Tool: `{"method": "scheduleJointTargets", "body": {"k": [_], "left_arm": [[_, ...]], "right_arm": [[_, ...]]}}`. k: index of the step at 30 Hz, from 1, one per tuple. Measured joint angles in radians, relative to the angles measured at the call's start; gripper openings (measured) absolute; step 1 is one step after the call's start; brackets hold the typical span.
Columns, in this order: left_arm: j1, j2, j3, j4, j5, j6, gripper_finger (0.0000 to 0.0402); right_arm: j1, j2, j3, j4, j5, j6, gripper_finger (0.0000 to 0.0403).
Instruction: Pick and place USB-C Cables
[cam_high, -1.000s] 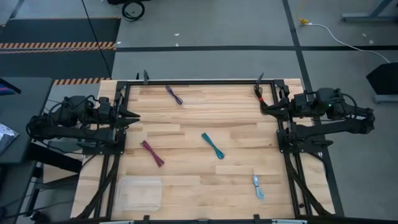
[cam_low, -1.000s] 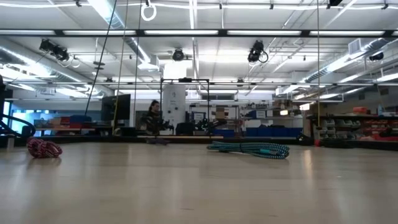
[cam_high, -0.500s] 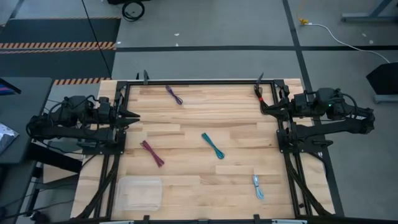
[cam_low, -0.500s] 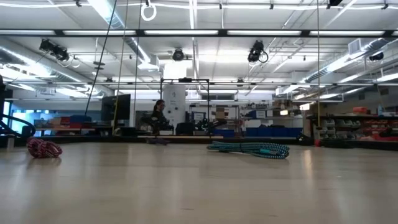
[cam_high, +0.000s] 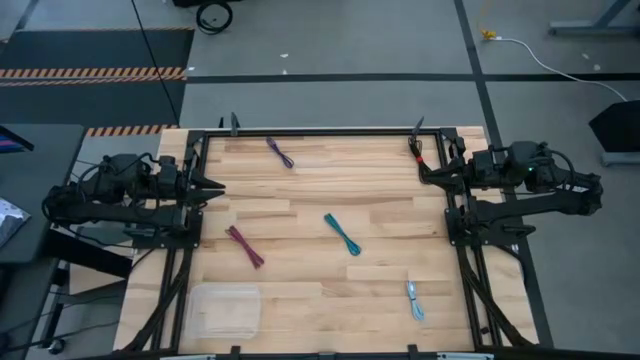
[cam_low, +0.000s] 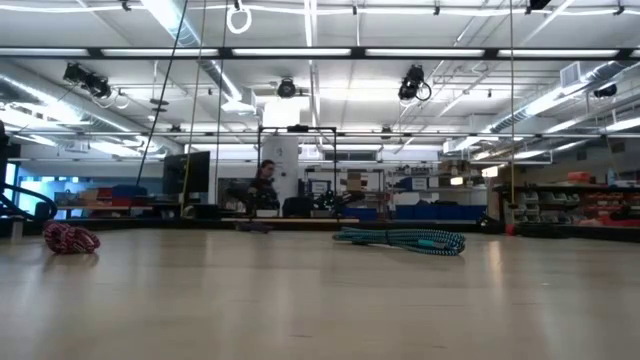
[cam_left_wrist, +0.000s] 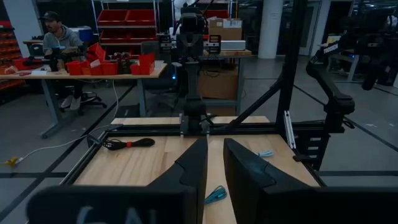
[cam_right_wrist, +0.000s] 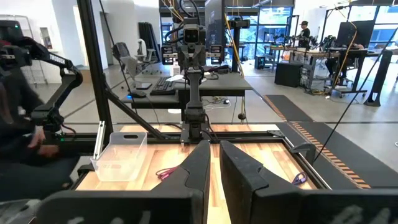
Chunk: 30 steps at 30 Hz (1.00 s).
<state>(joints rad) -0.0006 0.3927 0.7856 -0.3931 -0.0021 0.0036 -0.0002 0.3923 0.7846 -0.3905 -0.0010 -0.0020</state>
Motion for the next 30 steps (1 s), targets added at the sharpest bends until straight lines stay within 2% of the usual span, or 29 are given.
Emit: {"method": "scheduleJointTargets", "body": {"k": [22,25,26,27,28,30], "left_arm": [[0.0,0.0,0.0,0.0,0.0,0.0,0.0062],[0.0,0.0,0.0,0.0,0.0,0.0,0.0062],[0.0,0.0,0.0,0.001,0.0,-0.008,0.0062],[0.0,0.0,0.0,0.006,0.0,-0.034,0.0062],[0.0,0.0,0.0,0.01,0.001,-0.085,0.0062],[0.0,0.0,0.0,0.006,0.001,-0.216,0.0062]], "right_arm": [[0.0,0.0,0.0,0.0,0.0,-0.001,0.0042],[-0.001,0.002,0.0,0.038,0.013,-0.075,0.0042],[-0.001,0.009,-0.001,0.081,0.011,-0.045,0.0042],[-0.001,0.015,-0.005,0.133,-0.009,0.06,0.0042],[0.001,0.021,-0.01,0.18,-0.042,0.178,0.0042],[0.002,0.035,-0.02,0.289,-0.072,0.28,0.0042]]}}
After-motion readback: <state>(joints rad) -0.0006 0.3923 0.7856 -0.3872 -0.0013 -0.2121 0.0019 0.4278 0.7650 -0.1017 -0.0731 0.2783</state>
